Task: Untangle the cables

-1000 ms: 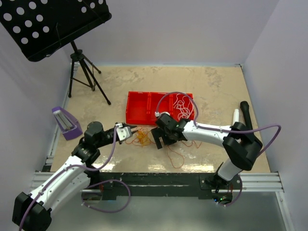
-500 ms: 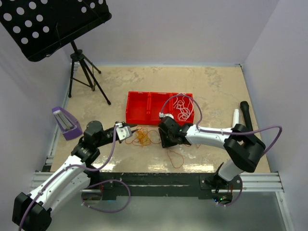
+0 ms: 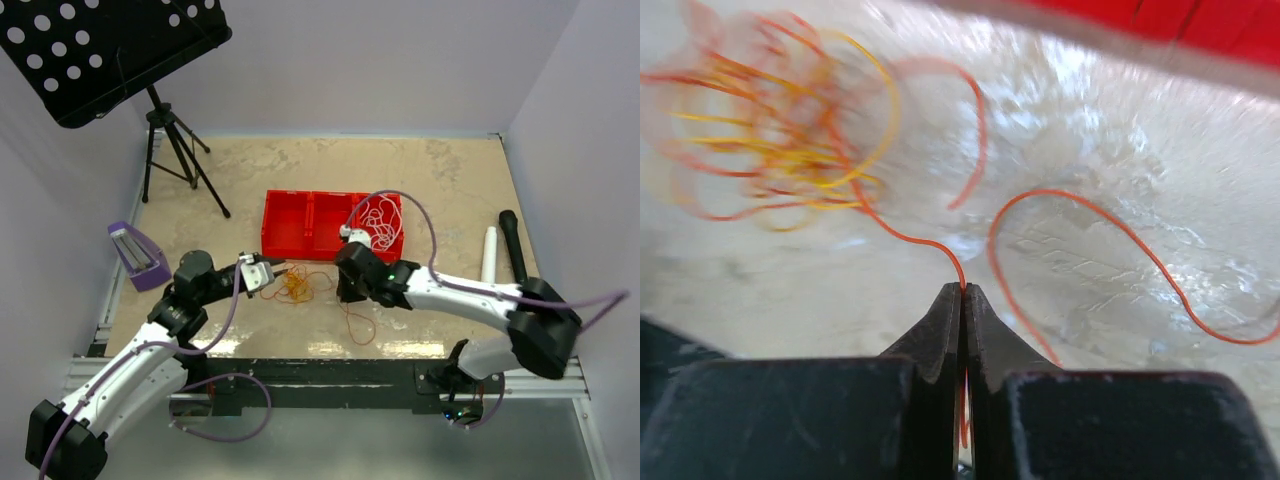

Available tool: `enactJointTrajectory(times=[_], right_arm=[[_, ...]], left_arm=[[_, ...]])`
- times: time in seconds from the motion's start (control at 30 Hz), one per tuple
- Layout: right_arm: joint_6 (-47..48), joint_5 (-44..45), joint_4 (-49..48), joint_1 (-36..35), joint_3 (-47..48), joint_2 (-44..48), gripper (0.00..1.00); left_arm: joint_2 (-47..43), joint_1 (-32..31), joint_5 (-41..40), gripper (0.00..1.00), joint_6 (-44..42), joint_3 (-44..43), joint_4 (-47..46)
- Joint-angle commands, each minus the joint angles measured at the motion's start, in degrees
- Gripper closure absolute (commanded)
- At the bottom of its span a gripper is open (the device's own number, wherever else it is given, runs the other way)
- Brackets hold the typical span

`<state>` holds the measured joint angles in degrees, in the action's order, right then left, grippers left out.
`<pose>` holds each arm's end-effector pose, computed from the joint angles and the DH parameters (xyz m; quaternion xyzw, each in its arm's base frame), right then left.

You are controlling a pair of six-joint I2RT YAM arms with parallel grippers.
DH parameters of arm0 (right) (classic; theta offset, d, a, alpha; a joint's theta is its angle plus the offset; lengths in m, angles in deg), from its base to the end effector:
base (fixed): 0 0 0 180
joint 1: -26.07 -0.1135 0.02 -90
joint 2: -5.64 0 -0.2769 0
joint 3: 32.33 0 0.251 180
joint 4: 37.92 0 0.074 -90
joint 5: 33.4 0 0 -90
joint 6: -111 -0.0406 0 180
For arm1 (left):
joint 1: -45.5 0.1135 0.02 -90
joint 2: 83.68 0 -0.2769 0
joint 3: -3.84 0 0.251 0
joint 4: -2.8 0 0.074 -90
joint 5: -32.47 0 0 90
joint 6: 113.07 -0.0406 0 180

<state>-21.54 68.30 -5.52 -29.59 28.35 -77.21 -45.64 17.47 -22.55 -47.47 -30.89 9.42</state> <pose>0.1670 0.2298 0.2008 -0.0774 0.9450 0.1652 0.2716 0.1287 -0.0949 0.2511 0.4960 0.5697 -0.2494 0.6059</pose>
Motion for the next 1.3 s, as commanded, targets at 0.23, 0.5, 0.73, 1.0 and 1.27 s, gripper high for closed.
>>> enactJointTrajectory(times=[0.23, 0.5, 0.73, 1.0, 1.27], right_arm=[[-2.7, 9.3, 10.0, -0.2, 7.6, 23.1, 1.0], [-1.0, 10.2, 10.9, -0.3, 13.4, 24.9, 1.0], [-5.8, 12.7, 15.0, -0.3, 12.5, 20.2, 1.0], [-22.1, 16.9, 17.5, -0.3, 2.0, 15.7, 1.0], [-40.0, 17.7, 19.7, -0.3, -7.3, 21.4, 1.0]], left_arm=[[3.7, 0.3, 13.2, 0.43, 15.3, -11.4, -8.6], [9.9, -1.2, 24.0, 0.06, 23.9, -15.6, -17.4], [13.2, -4.8, 23.6, 0.0, 14.8, -14.0, -14.5], [12.1, -4.8, 22.1, 0.01, 10.3, -14.1, -10.4], [10.7, -4.8, 21.6, 0.03, 6.5, -13.2, -5.5]])
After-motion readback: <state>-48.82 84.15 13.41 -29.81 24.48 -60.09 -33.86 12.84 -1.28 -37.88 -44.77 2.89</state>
